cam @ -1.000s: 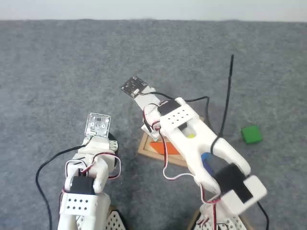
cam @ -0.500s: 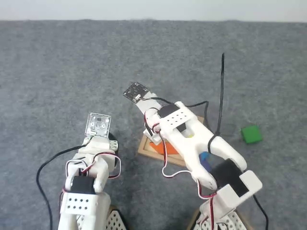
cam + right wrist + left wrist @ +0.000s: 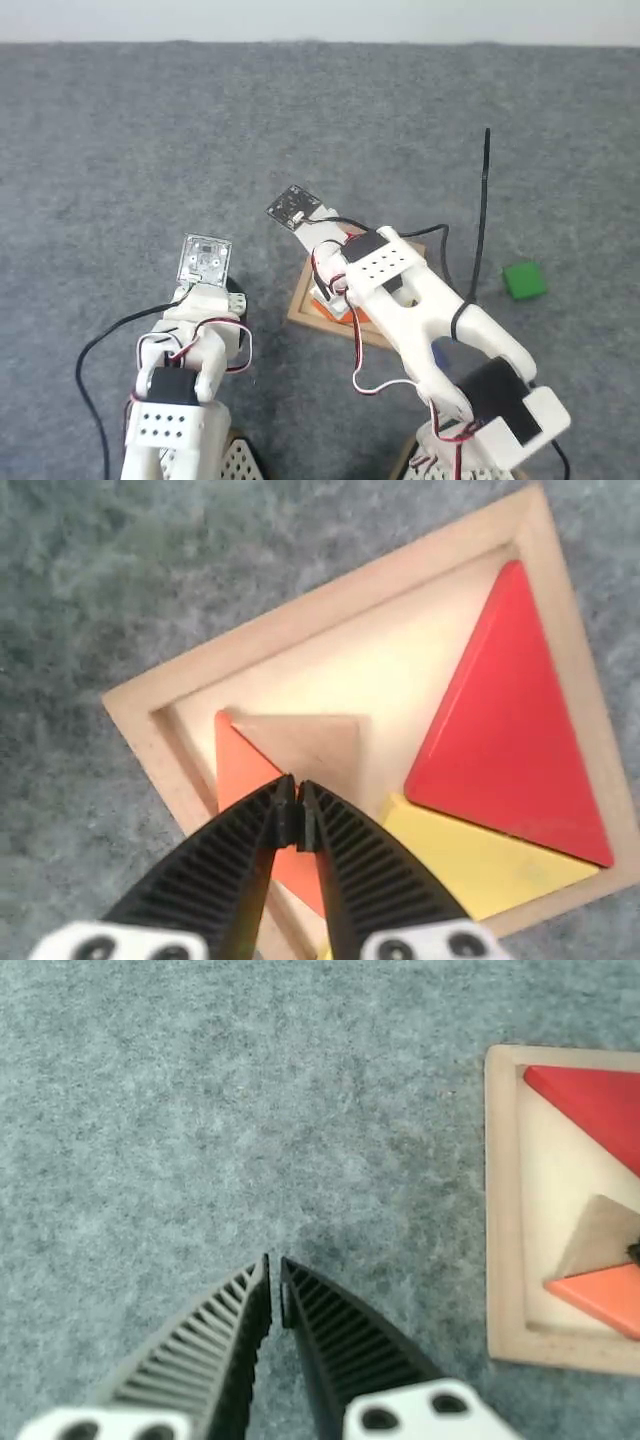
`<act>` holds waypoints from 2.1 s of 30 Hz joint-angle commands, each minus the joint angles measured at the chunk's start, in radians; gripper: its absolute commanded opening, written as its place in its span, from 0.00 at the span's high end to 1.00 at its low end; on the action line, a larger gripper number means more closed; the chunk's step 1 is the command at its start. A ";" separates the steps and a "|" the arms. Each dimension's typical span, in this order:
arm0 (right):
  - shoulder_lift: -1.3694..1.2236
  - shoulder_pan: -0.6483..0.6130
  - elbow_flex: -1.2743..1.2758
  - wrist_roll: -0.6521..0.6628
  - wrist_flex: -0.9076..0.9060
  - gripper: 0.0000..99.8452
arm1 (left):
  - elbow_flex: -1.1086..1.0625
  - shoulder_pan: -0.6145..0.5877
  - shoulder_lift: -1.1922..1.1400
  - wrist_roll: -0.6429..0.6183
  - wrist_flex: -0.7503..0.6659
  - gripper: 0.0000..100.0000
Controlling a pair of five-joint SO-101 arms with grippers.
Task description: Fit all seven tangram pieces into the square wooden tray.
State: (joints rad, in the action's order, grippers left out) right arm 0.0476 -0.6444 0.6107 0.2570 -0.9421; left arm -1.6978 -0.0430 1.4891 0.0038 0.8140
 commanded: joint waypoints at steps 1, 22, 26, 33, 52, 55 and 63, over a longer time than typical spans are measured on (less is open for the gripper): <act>0.068 0.001 -0.040 -0.009 0.038 0.99 | 0.008 -0.005 0.012 -0.005 0.002 0.99; -0.194 0.012 -0.212 0.000 0.004 0.99 | 0.008 -0.005 0.012 -0.005 0.002 0.99; -0.185 0.022 -0.169 0.000 0.005 0.99 | 0.008 -0.005 0.012 -0.005 0.002 0.99; -0.185 0.019 -0.245 -0.002 0.005 0.99 | 0.008 -0.005 0.012 -0.005 0.002 0.99; 0.038 -0.018 -0.094 -0.003 -0.022 0.99 | 0.008 -0.005 0.012 -0.005 0.002 0.99; 0.047 -0.016 -0.017 -0.002 0.027 0.99 | 0.008 -0.005 0.012 -0.005 0.002 0.99; 0.045 -0.004 0.006 0.000 0.042 0.99 | 0.008 -0.005 0.012 -0.005 0.002 0.99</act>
State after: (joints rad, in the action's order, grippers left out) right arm 0.0491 -0.6536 0.6199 0.2570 -0.9145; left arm -1.6978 -0.0430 1.4891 0.0038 0.8140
